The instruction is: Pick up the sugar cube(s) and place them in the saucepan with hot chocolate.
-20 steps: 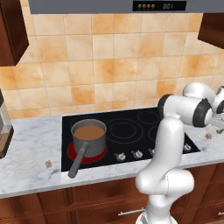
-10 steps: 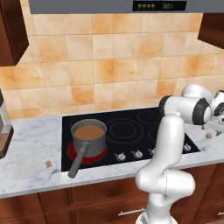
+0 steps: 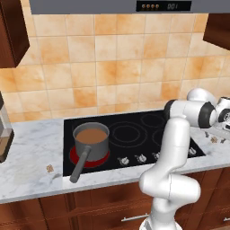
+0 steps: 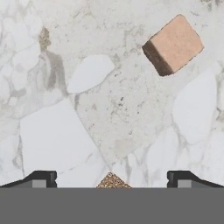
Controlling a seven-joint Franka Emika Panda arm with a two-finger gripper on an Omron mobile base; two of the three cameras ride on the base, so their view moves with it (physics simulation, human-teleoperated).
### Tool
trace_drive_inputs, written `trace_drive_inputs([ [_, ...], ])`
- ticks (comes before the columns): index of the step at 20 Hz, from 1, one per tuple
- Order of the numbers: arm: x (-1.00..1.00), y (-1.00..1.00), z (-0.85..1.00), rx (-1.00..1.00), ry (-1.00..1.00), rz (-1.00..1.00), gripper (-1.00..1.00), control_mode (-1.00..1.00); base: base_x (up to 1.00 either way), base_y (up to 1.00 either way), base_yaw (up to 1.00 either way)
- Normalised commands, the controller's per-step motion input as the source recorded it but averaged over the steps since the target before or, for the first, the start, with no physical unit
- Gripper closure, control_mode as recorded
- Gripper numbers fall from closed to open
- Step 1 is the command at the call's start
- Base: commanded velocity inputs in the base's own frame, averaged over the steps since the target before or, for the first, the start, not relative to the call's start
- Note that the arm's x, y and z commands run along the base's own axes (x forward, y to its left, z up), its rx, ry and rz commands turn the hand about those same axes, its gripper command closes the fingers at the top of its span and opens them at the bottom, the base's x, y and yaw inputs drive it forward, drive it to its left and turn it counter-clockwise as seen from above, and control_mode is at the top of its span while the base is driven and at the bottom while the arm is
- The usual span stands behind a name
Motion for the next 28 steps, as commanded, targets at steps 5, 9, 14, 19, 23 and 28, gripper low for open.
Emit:
trace_drive_inputs([
  [5,0.00,0.08,-0.15,0.00,0.00,-0.02,-1.00,-1.00,0.00,0.00,0.00],
  [9,-0.01,0.08,-0.10,0.00,0.00,0.00,-1.00,-1.00,0.00,0.00,0.00],
  [14,-0.01,0.20,-0.15,0.00,0.00,0.00,-1.00,-1.00,0.00,0.00,0.00],
  [19,-0.11,0.04,-0.19,0.00,0.00,-0.03,-1.00,-1.00,0.00,0.00,0.00],
  [23,0.00,0.00,-0.03,0.00,0.00,-0.02,1.00,-1.00,0.00,0.00,0.00],
  [28,0.00,0.00,0.00,0.00,0.00,-0.01,1.00,-1.00,0.00,0.00,0.00],
])
